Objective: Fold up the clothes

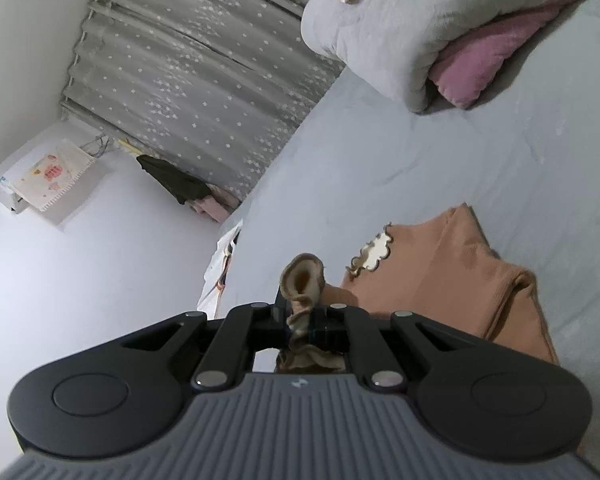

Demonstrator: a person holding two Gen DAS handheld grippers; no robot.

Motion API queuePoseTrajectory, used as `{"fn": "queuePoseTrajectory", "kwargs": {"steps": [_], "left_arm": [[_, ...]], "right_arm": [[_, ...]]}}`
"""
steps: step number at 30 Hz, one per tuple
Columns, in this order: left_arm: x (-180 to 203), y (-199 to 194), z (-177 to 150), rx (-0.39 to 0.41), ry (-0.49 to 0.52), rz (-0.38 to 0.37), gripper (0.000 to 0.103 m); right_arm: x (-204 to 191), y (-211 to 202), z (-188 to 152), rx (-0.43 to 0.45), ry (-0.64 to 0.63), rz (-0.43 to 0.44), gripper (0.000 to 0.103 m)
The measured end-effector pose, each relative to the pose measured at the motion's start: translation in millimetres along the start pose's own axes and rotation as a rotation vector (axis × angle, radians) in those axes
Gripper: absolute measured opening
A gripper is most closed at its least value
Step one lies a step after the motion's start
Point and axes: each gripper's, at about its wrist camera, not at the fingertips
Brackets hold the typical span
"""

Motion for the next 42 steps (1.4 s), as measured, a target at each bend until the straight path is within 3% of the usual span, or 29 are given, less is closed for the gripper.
{"fn": "queuePoseTrajectory", "kwargs": {"steps": [4,8,13,16,18,20,26,30,35,40,42], "left_arm": [[-22,2,-5,0.014,-0.133,0.043,0.061],[-41,-2,-16,0.028,-0.212,0.098,0.06],[-45,-4,-20,0.021,-0.157,0.088,0.06],[-48,-5,-15,-0.001,-0.125,0.077,0.065],[-51,-7,-12,-0.018,-0.123,0.059,0.067],[-54,-17,-9,-0.04,-0.119,0.033,0.066],[-59,-45,-13,-0.075,-0.122,-0.046,0.071],[-50,-50,-30,-0.174,-0.08,-0.077,0.071],[-60,-57,-34,-0.174,-0.117,-0.101,0.071],[-82,-43,-8,-0.111,-0.25,-0.14,0.071],[-95,-18,12,-0.096,-0.321,-0.181,0.069]], "right_arm": [[6,-5,6,0.012,-0.009,-0.023,0.008],[35,18,-13,-0.06,-0.057,-0.155,0.008],[81,47,-40,-0.131,-0.131,-0.352,0.008],[108,56,-58,-0.131,-0.203,-0.411,0.008],[103,53,-59,-0.127,-0.218,-0.42,0.009],[96,50,-59,-0.121,-0.239,-0.434,0.022],[77,43,-68,-0.083,-0.411,-0.521,0.023],[80,53,-93,-0.108,-0.613,-0.623,0.023],[71,39,-89,-0.114,-0.578,-0.649,0.024],[56,29,-82,-0.118,-0.54,-0.57,0.024],[51,29,-83,-0.128,-0.53,-0.544,0.024]]}}
Point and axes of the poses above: each gripper's, at about its wrist camera, not at the fingertips, and y roughly the way its jaws point, x to its right, z to its top, and after that the axes turned 15 degrees about y, right-handed
